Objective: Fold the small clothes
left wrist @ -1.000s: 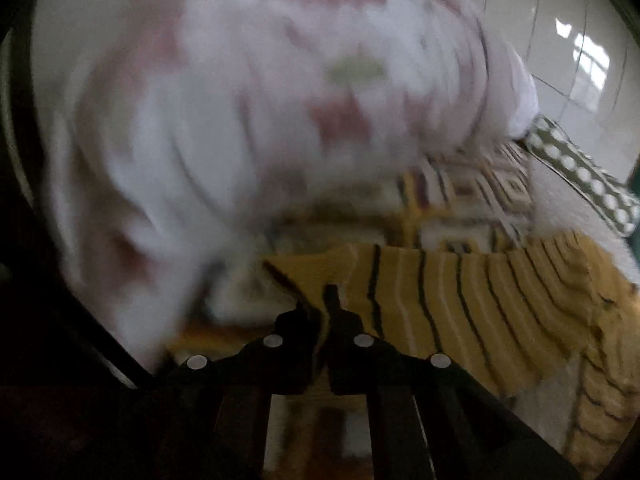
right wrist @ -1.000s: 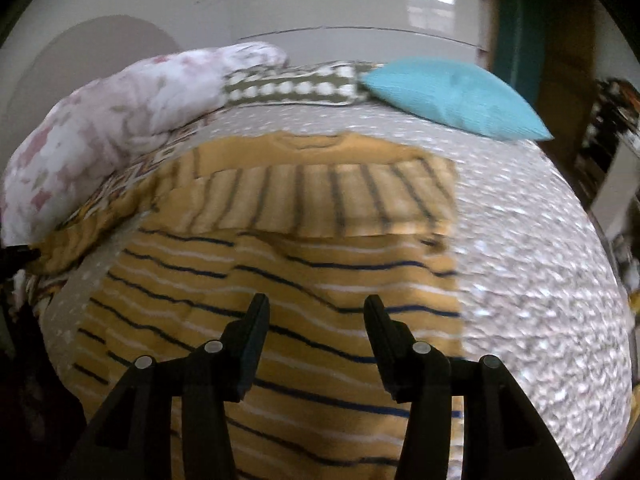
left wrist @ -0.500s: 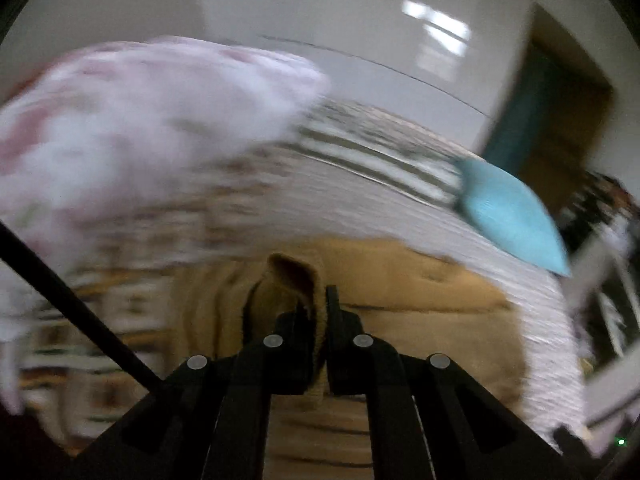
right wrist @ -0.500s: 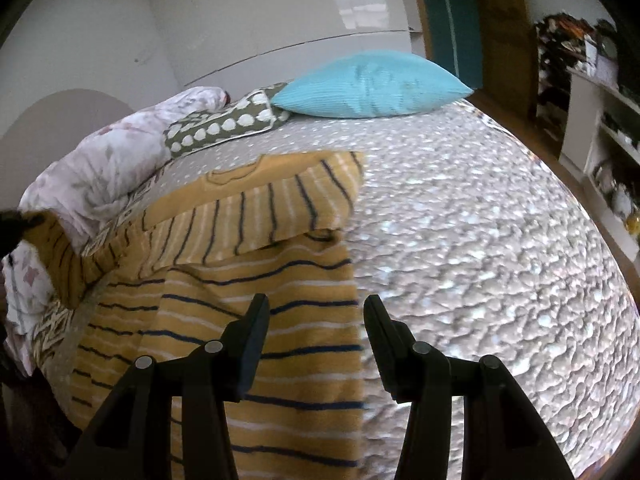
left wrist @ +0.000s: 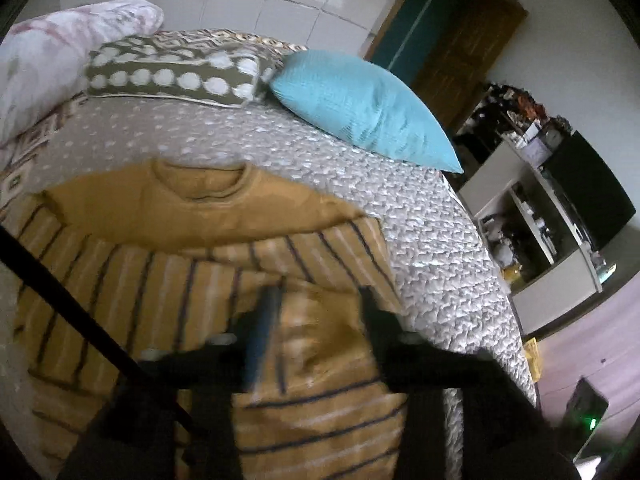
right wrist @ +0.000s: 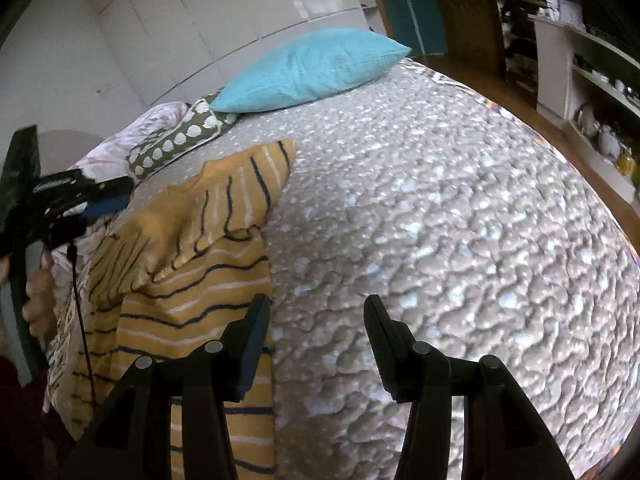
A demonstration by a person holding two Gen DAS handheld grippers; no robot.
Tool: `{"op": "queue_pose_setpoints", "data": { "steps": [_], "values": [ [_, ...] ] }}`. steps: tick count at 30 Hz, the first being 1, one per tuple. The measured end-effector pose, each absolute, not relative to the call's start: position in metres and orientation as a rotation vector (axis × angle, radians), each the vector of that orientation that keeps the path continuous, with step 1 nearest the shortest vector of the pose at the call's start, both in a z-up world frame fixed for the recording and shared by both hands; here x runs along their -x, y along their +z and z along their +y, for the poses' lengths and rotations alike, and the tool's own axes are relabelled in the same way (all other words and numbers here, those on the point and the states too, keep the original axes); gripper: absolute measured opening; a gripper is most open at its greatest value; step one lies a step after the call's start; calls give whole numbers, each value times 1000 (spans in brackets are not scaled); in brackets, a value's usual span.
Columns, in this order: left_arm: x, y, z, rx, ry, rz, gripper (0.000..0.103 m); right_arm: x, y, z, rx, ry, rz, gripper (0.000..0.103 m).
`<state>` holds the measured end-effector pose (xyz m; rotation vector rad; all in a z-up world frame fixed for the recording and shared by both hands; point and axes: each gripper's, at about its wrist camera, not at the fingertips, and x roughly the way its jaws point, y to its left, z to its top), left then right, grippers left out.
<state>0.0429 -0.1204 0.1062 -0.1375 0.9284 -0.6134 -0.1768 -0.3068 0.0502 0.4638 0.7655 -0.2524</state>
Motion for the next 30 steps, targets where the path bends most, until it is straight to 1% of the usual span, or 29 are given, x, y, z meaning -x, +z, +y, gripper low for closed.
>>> {"op": "queue_pose_setpoints", "data": {
  "steps": [1, 6, 9, 11, 12, 14, 15, 16, 17, 18, 19, 20, 21, 23, 25, 26, 28, 29, 30],
  "values": [
    [-35, 109, -107, 128, -593, 909, 55, 173, 53, -304, -452, -243, 762, 53],
    [-2, 117, -38, 46, -425, 864, 59, 137, 72, -278, -392, -136, 730, 53],
    [15, 116, 9, 52, -336, 863, 63, 101, 75, -265, -357, -94, 725, 53],
    [27, 109, 42, 81, -275, 873, 64, 75, 71, -260, -354, -71, 750, 53],
    [33, 103, 55, 95, -248, 879, 64, 59, 67, -258, -344, -73, 771, 55],
    [41, 95, 77, 119, -206, 894, 64, 27, 52, -251, -293, -103, 851, 58],
    [45, 91, 89, 133, -185, 902, 64, 16, 44, -248, -282, -107, 891, 57],
    [50, 87, 101, 143, -167, 905, 64, 9, 38, -246, -282, -91, 919, 51],
    [52, 84, 107, 147, -154, 907, 64, 1, 31, -243, -276, -55, 956, 20],
    [56, 80, 116, 146, -136, 908, 64, -3, 28, -239, -241, -44, 979, 9],
    [59, 76, 124, 143, -121, 907, 64, -5, 29, -238, -184, -79, 981, 8],
    [61, 71, 128, 141, -113, 906, 64, -6, 31, -239, -155, -112, 977, 6],
    [61, 64, 136, 143, -99, 913, 64, -8, 32, -243, -110, -196, 972, 0],
    [61, 53, 143, 162, -88, 943, 64, -8, 36, -254, -42, -336, 958, 1],
    [62, 42, 148, 211, -115, 971, 64, 1, 42, -269, -129, -343, 947, 1],
    [63, 38, 150, 232, -134, 983, 64, 11, 47, -280, -225, -282, 940, 3],
    [64, 29, 151, 263, -183, 1007, 64, 32, 51, -289, -333, -191, 933, 21],
    [64, 25, 150, 278, -209, 1016, 64, 48, 51, -293, -370, -156, 928, 42],
    [65, 21, 149, 296, -243, 1023, 64, 61, 50, -294, -384, -141, 927, 52]
  ]
}}
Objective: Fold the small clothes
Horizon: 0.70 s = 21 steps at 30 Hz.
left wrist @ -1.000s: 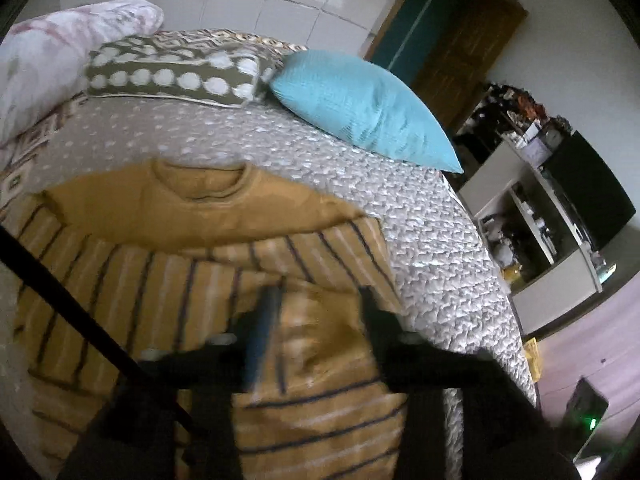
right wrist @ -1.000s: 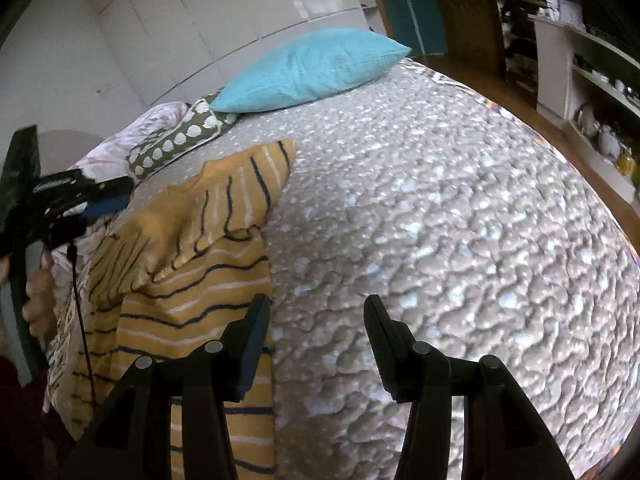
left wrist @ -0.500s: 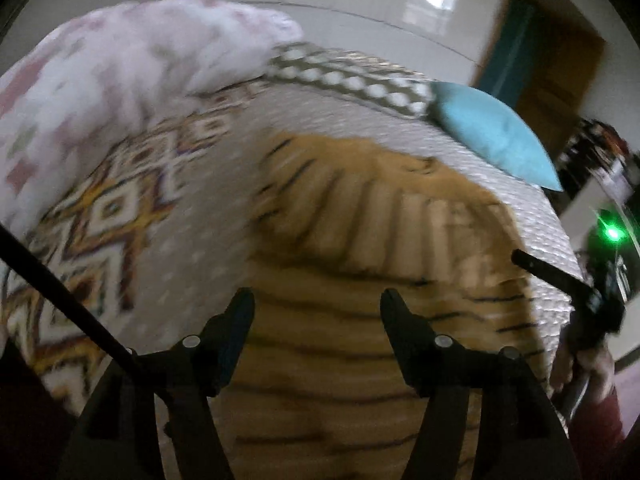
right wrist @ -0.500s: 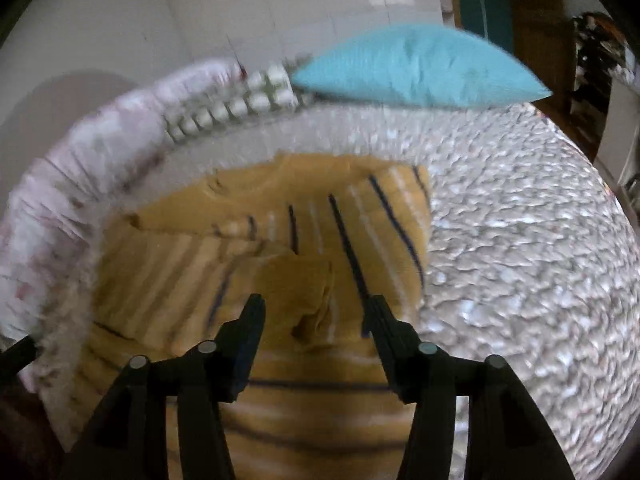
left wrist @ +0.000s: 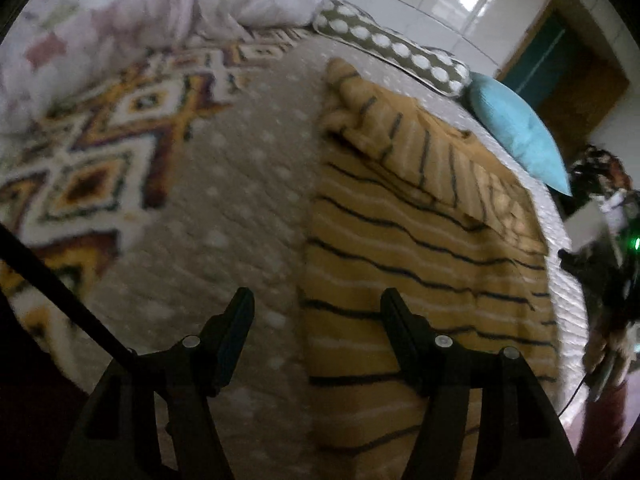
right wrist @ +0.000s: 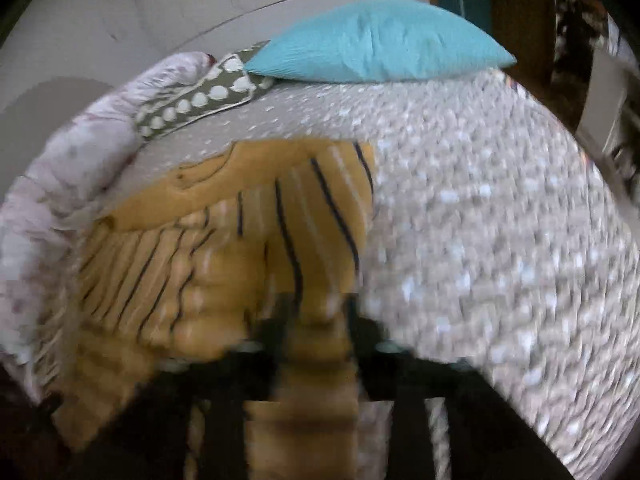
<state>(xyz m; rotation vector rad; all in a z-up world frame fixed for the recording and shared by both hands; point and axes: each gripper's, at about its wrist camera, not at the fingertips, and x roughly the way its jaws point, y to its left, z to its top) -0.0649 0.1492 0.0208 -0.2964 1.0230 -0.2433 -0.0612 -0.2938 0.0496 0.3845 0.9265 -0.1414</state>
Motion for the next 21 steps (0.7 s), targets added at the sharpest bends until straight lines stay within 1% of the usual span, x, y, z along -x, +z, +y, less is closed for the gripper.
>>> {"op": "queue_pose_setpoints", "data": {
  "steps": [3, 4, 6, 13, 17, 21],
  "values": [
    [66, 14, 143, 326, -309, 1031, 62, 100, 34, -293, -421, -130, 956, 53],
    [67, 12, 139, 330, -337, 1030, 53, 111, 30, -295, -442, -129, 965, 53],
    [68, 9, 131, 331, -375, 1040, 39, 135, 16, -300, -528, -103, 981, 53],
    [91, 5, 126, 389, -448, 1028, 38, 193, -6, -285, -812, 138, 912, 53],
    [113, 3, 129, 407, -472, 1011, 37, 209, -14, -259, -843, 217, 911, 52],
    [134, 3, 126, 402, -489, 1021, 37, 227, -16, -237, -847, 252, 920, 50]
  ]
}}
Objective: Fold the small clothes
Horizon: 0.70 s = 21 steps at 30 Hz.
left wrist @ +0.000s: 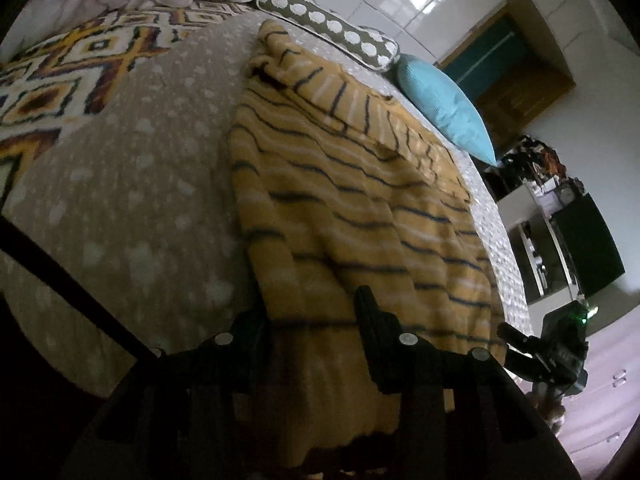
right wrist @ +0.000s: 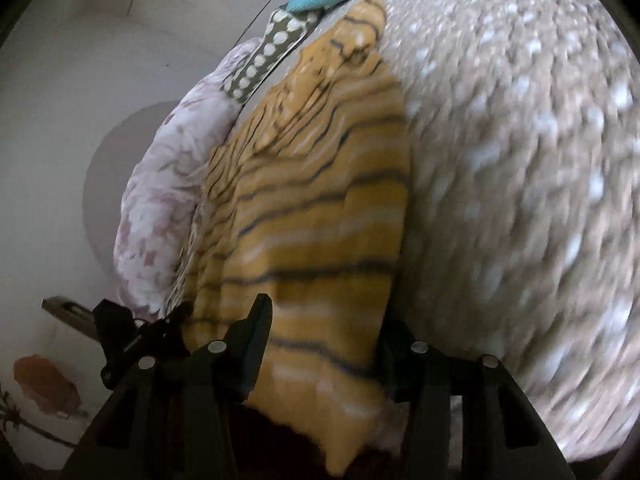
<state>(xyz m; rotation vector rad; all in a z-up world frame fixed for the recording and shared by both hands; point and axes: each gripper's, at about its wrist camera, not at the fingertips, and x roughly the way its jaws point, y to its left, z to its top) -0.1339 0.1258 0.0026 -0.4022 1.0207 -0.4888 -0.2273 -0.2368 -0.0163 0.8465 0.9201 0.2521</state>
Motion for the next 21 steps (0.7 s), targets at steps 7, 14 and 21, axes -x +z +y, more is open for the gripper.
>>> {"op": "queue_pose_setpoints", "data": {
  "steps": [7, 14, 21],
  "values": [
    [148, 14, 117, 299, -377, 1035, 7, 245, -16, -209, -748, 186, 968, 9],
    [182, 76, 162, 350, -365, 883, 7, 274, 34, -214, -637, 257, 924, 6],
    [203, 52, 158, 285, -340, 963, 7, 306, 28, -186, -494, 293, 1003, 6]
  ]
}}
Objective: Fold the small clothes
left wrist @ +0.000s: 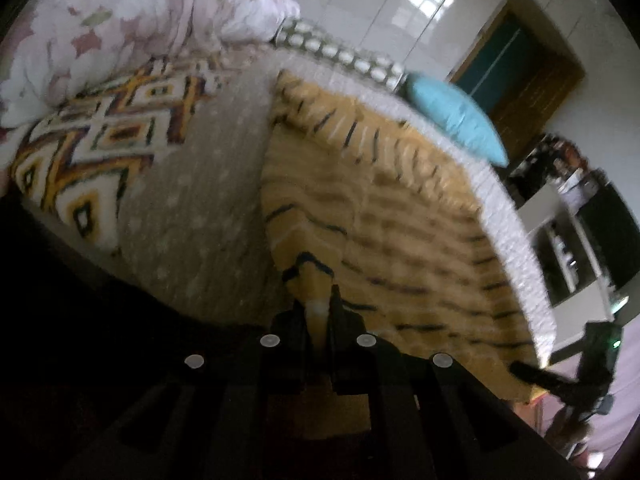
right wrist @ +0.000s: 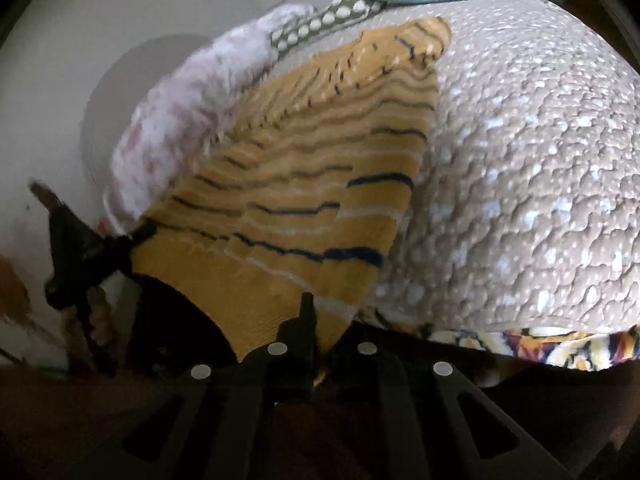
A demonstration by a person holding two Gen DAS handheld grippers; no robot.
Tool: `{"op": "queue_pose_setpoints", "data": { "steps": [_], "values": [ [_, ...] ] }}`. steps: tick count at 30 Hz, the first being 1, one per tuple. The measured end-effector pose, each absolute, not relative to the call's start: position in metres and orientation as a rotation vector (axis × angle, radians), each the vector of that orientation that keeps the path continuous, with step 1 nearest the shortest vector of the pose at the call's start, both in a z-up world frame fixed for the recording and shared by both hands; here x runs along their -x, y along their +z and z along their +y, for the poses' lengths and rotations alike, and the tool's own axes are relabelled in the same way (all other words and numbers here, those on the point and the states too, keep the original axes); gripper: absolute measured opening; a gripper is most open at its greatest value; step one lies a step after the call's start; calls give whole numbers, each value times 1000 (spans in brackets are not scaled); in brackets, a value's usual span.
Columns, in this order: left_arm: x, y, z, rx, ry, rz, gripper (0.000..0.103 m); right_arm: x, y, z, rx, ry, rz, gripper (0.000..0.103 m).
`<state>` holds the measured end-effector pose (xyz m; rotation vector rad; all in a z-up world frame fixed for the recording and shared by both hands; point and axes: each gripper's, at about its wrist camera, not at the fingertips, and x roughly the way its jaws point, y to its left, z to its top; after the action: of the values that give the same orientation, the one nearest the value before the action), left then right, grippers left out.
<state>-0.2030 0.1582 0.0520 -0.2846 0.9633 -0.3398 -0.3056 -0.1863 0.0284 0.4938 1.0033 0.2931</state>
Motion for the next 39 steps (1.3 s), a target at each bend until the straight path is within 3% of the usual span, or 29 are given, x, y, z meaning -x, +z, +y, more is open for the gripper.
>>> {"op": "queue_pose_setpoints", "data": {
  "steps": [8, 18, 29, 35, 37, 39],
  "values": [
    [156, 66, 154, 300, -315, 917, 7, 247, 49, -200, -531, 305, 919, 6],
    [-5, 126, 99, 231, -239, 804, 7, 116, 113, -238, -554, 193, 740, 6],
    [-155, 65, 66, 281, -155, 1008, 10, -24, 72, -278, -667, 77, 843, 8],
    [-191, 40, 78, 432, -207, 1056, 28, -70, 21, -311, -803, 23, 930, 16],
    [-196, 39, 82, 465, -221, 1044, 45, -84, 9, -318, -830, 19, 947, 18],
    [-200, 43, 87, 477, -215, 1012, 57, -92, 3, -322, -855, 24, 949, 30]
  ]
}}
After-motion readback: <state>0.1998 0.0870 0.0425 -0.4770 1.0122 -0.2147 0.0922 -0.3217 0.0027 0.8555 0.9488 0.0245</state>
